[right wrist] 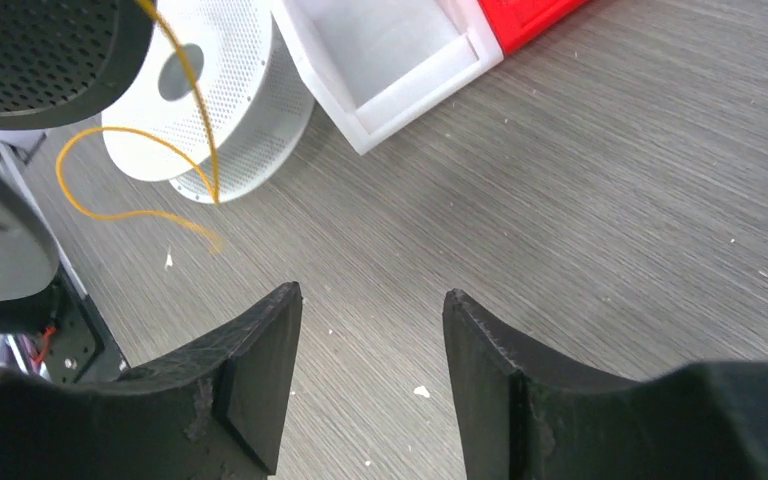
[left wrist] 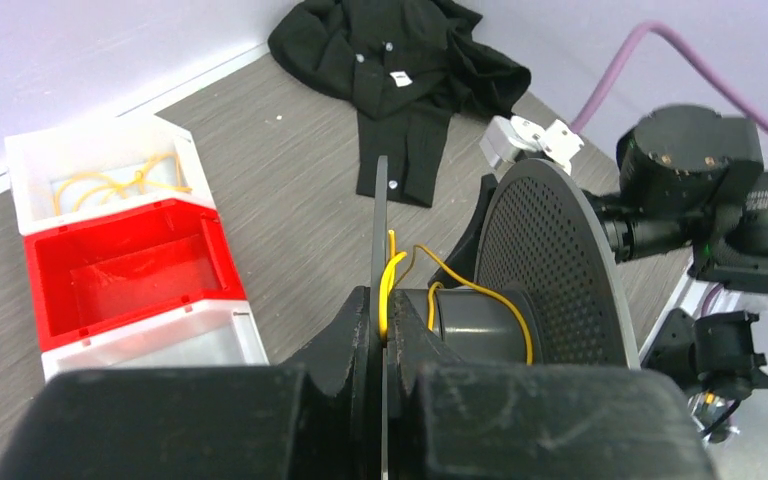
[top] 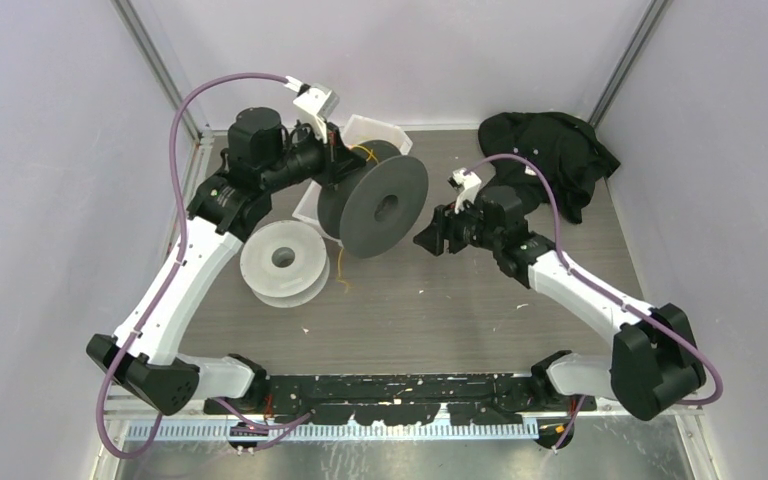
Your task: Wrap the cables
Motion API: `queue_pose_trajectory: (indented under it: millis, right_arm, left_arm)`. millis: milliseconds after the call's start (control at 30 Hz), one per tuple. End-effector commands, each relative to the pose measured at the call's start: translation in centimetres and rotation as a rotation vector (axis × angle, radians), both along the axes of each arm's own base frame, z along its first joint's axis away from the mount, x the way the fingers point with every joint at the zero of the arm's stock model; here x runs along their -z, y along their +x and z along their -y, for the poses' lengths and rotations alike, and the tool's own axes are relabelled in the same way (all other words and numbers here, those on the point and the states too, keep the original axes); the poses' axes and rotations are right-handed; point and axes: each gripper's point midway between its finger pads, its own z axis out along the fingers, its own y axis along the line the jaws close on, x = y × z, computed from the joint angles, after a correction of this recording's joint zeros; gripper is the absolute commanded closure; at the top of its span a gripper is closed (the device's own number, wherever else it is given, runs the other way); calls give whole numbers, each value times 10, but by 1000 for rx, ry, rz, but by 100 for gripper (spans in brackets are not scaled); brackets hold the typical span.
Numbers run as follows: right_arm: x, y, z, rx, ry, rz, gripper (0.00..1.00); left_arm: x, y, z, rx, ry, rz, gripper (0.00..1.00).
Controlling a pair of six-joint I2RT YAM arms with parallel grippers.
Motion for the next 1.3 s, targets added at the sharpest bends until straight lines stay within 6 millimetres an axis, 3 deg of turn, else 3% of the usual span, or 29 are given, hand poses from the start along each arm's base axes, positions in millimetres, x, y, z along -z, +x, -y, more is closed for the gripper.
queue_pose_trajectory:
  millis: [0,200,500,933,1133,1267]
  right_arm:
    - [-59,8,-3,85,203,167,39]
    - [-56,-1,10,174,265,157,34]
    - [-50,-11,5,208,396,61,32]
    - [-35,-27,-39,120,426,13,32]
    - [-19,-24,-44,137,389,14,32]
    - [-20,-20,-41,157,374,35,31]
  left_arm:
    - [-62,-1,-1,-24,-151,106,100]
    - [-91,-3,-11,-89,-229,147,100]
    - [-121,-5,-16,-119,-315,181,100]
    - [-135,-7,-20,-133,-334,216,100]
    - [-140,-9,-19,-122,-341,225,100]
    - [-142,-11,-20,-117,-344,229,100]
